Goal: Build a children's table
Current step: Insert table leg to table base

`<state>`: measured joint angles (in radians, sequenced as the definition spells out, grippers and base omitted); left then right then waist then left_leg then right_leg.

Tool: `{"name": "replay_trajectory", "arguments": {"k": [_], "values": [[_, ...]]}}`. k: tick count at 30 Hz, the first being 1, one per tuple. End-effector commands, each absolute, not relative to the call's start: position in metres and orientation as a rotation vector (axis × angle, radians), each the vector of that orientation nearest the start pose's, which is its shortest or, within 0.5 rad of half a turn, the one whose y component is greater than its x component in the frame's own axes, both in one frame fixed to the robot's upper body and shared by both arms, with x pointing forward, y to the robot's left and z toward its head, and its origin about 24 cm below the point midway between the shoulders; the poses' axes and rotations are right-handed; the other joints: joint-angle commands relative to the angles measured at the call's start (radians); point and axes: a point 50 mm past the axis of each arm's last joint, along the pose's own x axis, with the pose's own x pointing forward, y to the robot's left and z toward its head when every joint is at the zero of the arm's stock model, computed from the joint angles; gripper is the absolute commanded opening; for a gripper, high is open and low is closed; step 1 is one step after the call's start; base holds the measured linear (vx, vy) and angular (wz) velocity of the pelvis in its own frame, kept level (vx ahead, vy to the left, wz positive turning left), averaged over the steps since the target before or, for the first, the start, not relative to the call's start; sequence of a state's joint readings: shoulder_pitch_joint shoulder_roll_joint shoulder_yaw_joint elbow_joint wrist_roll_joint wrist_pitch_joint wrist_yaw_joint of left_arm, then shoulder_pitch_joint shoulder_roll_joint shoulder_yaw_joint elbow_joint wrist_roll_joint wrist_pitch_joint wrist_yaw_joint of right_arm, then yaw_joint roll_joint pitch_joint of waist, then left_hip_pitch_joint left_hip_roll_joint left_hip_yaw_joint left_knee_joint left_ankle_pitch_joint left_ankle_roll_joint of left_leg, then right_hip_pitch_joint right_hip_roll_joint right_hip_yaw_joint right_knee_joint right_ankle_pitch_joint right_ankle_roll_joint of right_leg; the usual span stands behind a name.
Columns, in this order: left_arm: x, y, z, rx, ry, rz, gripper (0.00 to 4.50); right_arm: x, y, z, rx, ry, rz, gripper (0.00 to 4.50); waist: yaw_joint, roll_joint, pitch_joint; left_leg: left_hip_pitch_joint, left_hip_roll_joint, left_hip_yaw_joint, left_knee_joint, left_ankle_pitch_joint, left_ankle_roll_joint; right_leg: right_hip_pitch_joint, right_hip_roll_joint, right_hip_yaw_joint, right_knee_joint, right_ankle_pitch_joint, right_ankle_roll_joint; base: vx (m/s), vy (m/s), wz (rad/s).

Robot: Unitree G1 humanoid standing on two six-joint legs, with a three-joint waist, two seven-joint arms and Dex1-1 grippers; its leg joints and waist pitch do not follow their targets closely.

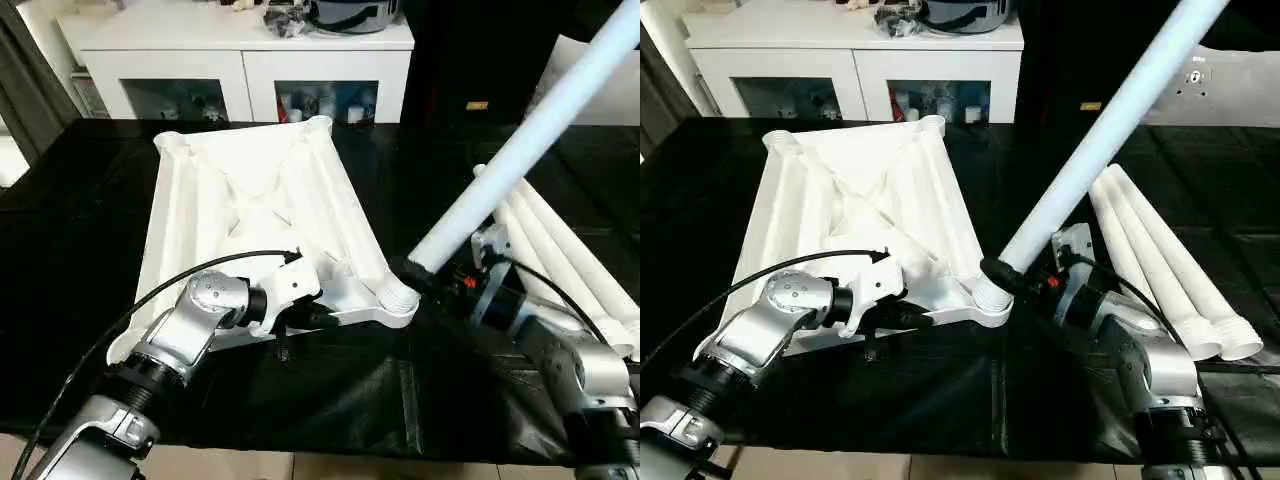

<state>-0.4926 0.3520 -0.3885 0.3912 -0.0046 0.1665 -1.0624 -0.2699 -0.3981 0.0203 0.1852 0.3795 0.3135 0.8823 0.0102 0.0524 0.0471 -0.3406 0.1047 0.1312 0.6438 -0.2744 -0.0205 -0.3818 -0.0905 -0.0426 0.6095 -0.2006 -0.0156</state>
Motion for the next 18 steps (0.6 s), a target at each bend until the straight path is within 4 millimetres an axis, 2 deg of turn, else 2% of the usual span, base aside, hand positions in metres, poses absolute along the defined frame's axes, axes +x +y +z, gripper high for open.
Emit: {"name": "replay_trajectory", "arguments": {"k": [1, 5, 7, 8, 9, 11, 18], "values": [[0.296, 0.101, 0.044, 0.422, 0.38, -1.329, 0.0, 0.273, -0.18, 0.031, 0.02, 0.411, 0.87, 1.89, -0.001, -0.005, -0.038, -0.015, 0.109, -0.033, -0.11, -0.141, 0.076, 0.046, -0.079, 0.05, -0.077, -0.23, -0.27, 0.0, 0.0, 0.0], [0.295, 0.101, 0.042, 0.435, 0.384, -1.334, 0.0, 0.275, -0.178, 0.033, -0.062, 0.428, 0.909, 1.89, -0.006, -0.007, -0.038, -0.016, 0.111, -0.037, -0.114, -0.166, 0.064, 0.045, -0.079, 0.052, -0.08, -0.255, -0.258, 0.0, 0.0, 0.0], [0.294, 0.1, 0.041, 0.446, 0.386, -1.342, 0.0, 0.276, -0.174, 0.033, -0.091, 0.446, 0.95, 1.89, -0.008, -0.012, -0.038, -0.017, 0.111, -0.037, -0.113, -0.163, 0.071, 0.045, -0.08, 0.052, -0.079, -0.251, -0.26, 0.0, 0.0, 0.0], [0.294, 0.1, 0.041, 0.448, 0.386, -1.343, 0.0, 0.276, -0.174, 0.033, -0.091, 0.447, 0.954, 1.89, -0.008, -0.011, -0.038, -0.017, 0.111, -0.037, -0.113, -0.162, 0.072, 0.045, -0.08, 0.052, -0.079, -0.252, -0.26, 0.0, 0.0, 0.0], [0.294, 0.1, 0.041, 0.461, 0.384, -1.352, 0.0, 0.276, -0.171, 0.033, -0.089, 0.458, 0.982, 1.89, -0.009, -0.015, -0.037, -0.017, 0.112, -0.036, -0.114, -0.166, 0.075, 0.044, -0.08, 0.053, -0.082, -0.261, -0.259, 0.0, 0.0, 0.0], [0.294, 0.1, 0.041, 0.465, 0.383, -1.357, 0.0, 0.277, -0.17, 0.033, -0.092, 0.469, 1.004, 1.89, -0.01, -0.012, -0.036, -0.019, 0.112, -0.038, -0.115, -0.179, 0.073, 0.043, -0.082, 0.053, -0.081, -0.277, -0.258, 0.0, 0.0, 0.0], [0.296, 0.1, 0.044, 0.471, 0.382, -1.389, 0.0, 0.282, -0.168, 0.031, -0.106, 0.512, 1.057, 1.89, -0.011, -0.011, -0.035, -0.019, 0.113, -0.039, -0.117, -0.198, 0.066, 0.041, -0.082, 0.055, -0.083, -0.286, -0.262, 0.0, 0.0, 0.0]]}}
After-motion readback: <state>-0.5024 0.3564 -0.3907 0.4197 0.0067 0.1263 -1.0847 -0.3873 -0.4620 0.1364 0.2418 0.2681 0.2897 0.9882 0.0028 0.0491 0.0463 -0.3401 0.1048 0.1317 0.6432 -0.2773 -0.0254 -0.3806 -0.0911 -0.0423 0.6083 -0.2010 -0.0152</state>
